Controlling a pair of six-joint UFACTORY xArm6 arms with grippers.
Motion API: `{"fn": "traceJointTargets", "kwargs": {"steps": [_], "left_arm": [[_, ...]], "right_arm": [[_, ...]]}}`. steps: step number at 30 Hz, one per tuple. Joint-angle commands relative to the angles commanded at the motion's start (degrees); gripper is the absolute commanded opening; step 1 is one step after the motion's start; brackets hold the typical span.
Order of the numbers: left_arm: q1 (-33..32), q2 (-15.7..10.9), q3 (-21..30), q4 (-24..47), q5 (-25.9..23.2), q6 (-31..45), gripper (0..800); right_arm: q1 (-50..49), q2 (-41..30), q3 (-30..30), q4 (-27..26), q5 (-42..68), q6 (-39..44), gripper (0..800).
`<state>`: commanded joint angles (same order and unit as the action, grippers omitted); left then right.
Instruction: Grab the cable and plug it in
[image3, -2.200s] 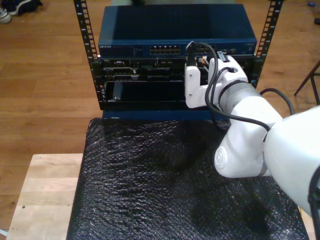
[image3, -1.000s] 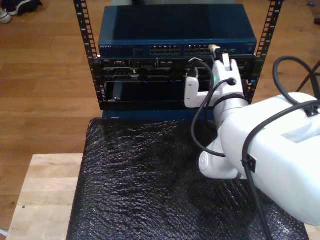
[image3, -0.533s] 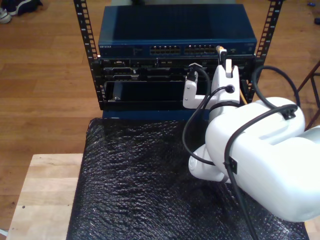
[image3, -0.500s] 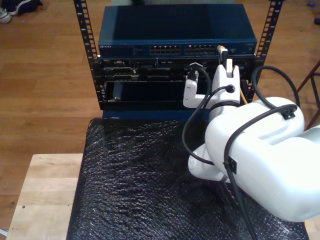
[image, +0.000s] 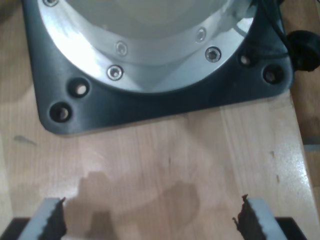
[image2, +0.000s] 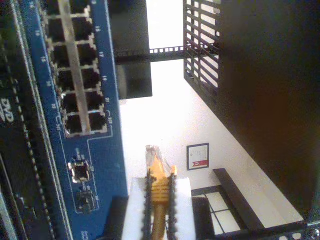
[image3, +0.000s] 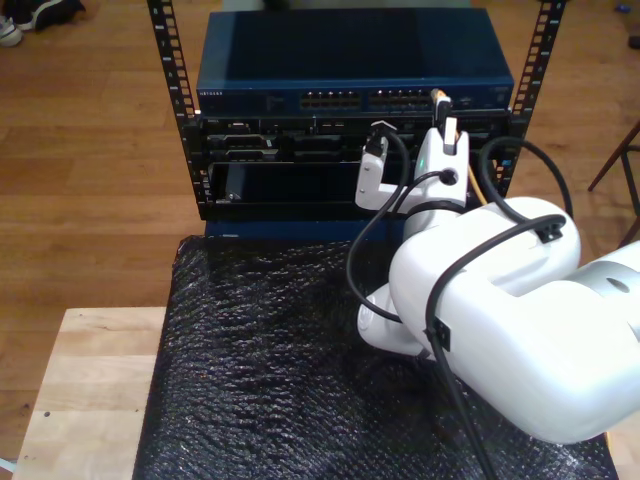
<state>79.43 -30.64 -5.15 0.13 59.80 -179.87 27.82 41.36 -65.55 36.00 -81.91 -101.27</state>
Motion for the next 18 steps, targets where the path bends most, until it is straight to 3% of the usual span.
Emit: {"fn": "traceJointTargets", "kwargs": {"steps": [9, 18], "left_arm": [[0.0, 0.0, 0.0, 0.0, 0.0, 0.0, 800], [0.0, 0.0, 0.0, 0.0, 0.0, -0.1, 800]], "right_arm": [[0.1, 3.0, -5.1, -0.1, 0.8, -0.3, 0], [0.1, 3.4, -5.5, 2.5, 1.5, -2.5, 0]]}}
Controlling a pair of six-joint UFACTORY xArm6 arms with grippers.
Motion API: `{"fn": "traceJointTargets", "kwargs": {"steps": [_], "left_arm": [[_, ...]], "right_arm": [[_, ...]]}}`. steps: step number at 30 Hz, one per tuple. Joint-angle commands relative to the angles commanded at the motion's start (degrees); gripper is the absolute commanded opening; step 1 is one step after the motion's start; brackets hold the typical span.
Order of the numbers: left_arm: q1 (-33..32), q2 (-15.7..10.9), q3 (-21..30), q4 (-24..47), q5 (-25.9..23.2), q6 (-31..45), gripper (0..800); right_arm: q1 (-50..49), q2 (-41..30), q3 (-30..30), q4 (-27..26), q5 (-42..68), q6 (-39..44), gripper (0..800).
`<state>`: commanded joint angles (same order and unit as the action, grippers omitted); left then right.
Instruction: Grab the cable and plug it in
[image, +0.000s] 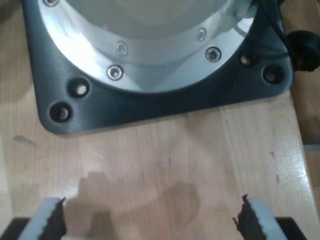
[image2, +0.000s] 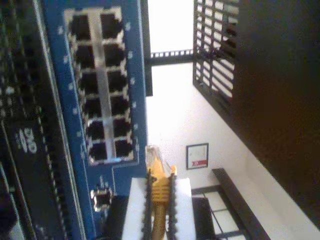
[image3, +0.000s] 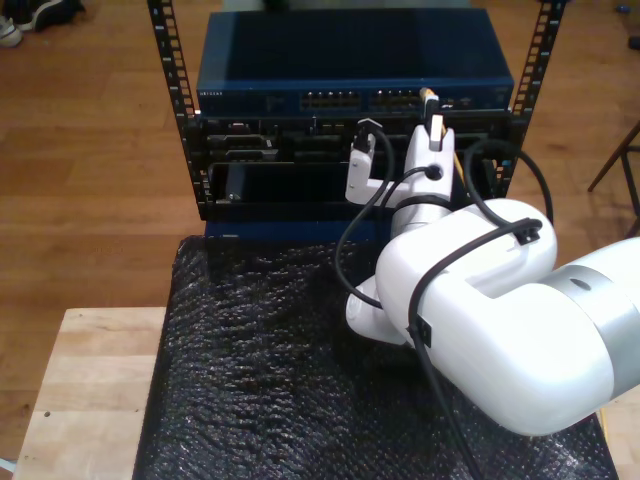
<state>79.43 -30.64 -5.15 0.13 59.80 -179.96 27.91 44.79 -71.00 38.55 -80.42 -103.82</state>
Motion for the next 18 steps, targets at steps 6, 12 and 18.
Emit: {"fn": "traceJointTargets", "kwargs": {"steps": [6, 12, 18], "left_arm": [[0.0, 0.0, 0.0, 0.0, 0.0, 0.0, 800], [0.0, 0.0, 0.0, 0.0, 0.0, 0.1, 800], [0.0, 0.0, 0.0, 0.0, 0.0, 0.1, 800]], "right_arm": [[0.0, 0.0, 0.1, 0.1, 0.4, -0.5, 0], [0.0, -0.1, 0.2, -0.1, 0.4, -0.5, 0], [1.0, -0.1, 0.3, -0.1, 1.6, -0.5, 0]]}}
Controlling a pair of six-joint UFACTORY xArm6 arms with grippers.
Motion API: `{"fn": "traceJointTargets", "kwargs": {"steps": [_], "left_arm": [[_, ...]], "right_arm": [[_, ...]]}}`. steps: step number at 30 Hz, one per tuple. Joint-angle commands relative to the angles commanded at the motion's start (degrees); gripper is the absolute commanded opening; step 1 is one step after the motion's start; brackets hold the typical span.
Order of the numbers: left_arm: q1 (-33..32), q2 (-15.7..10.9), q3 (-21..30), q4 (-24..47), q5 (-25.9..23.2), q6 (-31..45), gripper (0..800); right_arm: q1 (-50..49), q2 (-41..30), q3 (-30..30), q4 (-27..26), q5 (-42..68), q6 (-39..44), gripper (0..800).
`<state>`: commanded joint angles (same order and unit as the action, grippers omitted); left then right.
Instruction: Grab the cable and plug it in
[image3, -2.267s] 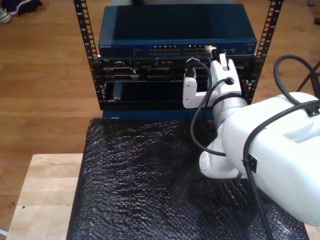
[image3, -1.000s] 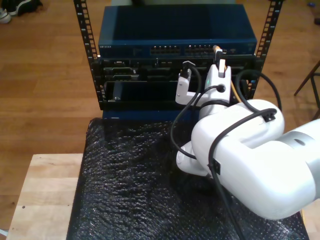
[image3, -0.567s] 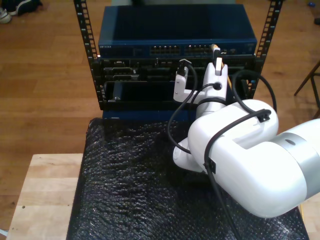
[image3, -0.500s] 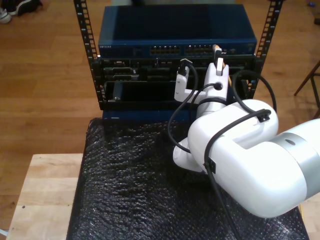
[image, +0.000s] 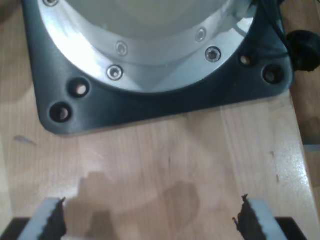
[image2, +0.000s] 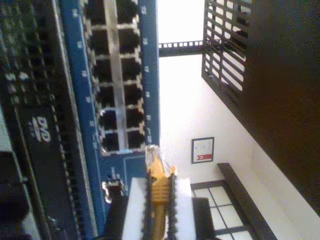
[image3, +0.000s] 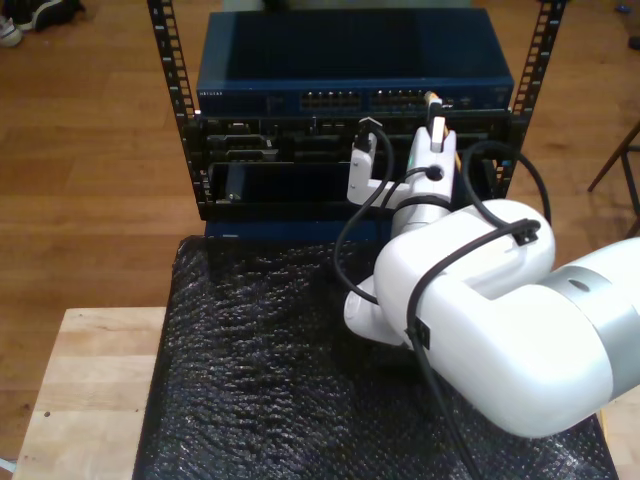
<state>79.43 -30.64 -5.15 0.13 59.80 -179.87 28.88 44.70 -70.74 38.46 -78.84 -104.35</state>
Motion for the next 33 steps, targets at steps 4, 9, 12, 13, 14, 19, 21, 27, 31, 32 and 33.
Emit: {"fn": "traceJointTargets", "kwargs": {"steps": [4, 9, 12, 13, 14, 19, 21, 27, 31, 32, 33], "left_arm": [[0.0, 0.0, 0.0, 0.0, 0.0, -0.1, 800], [0.0, 0.0, 0.0, 0.0, 0.0, 0.0, 800], [0.0, 0.0, 0.0, 0.0, 0.0, 0.0, 800], [0.0, 0.0, 0.0, 0.0, 0.0, 0.0, 800], [0.0, 0.0, 0.0, 0.0, 0.0, 0.0, 800], [0.0, 0.0, 0.0, 0.0, 0.0, 0.0, 800], [0.0, 0.0, 0.0, 0.0, 0.0, 0.0, 800], [0.0, 0.0, 0.0, 0.0, 0.0, -0.1, 800], [0.0, 0.0, 0.0, 0.0, 0.0, -0.1, 800], [0.0, 0.0, 0.0, 0.0, 0.0, -0.1, 800], [0.0, 0.0, 0.0, 0.0, 0.0, 0.0, 800]], "right_arm": [[0.1, 0.0, 0.0, 0.0, 0.3, 0.0, 0], [0.1, 0.1, -0.1, 0.2, 0.4, 0.0, 0], [0.1, 0.1, -0.1, 0.3, 0.4, 0.1, 0], [0.1, 0.2, -0.1, 0.3, 0.4, 0.1, 0], [0.1, 0.2, 0.0, 0.3, 0.4, 0.1, 0], [0.1, 0.8, -0.2, 0.4, 0.4, 0.1, 0], [0.1, 0.8, -0.3, 0.4, 0.4, 0.1, 0], [-0.1, 0.9, -1.0, 0.4, 0.3, 0.2, 0], [-0.1, 1.2, -1.9, 0.4, 0.3, 0.2, 0], [-0.1, 1.3, -2.3, 0.4, 0.3, 0.2, 0], [-0.1, 1.3, -2.5, 0.4, 0.3, 0.2, 0]]}}
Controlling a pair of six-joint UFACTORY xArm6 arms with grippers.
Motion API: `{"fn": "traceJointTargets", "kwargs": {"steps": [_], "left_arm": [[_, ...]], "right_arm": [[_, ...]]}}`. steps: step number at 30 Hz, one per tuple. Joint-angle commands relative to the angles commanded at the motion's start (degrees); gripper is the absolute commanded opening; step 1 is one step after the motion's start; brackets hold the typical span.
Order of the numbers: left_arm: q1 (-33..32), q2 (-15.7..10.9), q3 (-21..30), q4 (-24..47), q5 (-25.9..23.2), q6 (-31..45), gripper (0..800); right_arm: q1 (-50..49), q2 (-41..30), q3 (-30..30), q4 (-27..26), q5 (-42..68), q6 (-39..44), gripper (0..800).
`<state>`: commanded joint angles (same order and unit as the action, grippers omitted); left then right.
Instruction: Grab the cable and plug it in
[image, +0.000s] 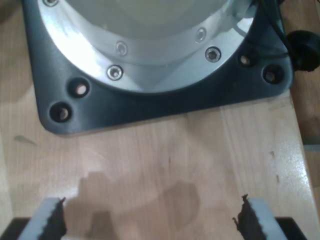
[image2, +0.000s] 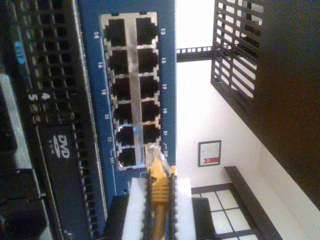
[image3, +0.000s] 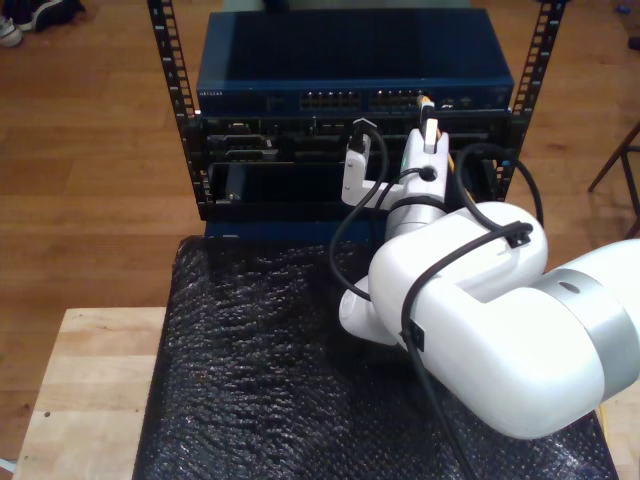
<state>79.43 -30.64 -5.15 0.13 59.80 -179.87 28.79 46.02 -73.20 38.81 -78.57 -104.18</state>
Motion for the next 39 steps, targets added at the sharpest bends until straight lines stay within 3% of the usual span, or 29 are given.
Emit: {"fn": "traceJointTargets", "kwargs": {"steps": [39], "left_arm": [[0.0, 0.0, 0.0, 0.0, 0.0, -0.1, 800]], "right_arm": [[-0.6, 1.1, -1.3, -0.1, 0.1, -0.1, 0]]}}
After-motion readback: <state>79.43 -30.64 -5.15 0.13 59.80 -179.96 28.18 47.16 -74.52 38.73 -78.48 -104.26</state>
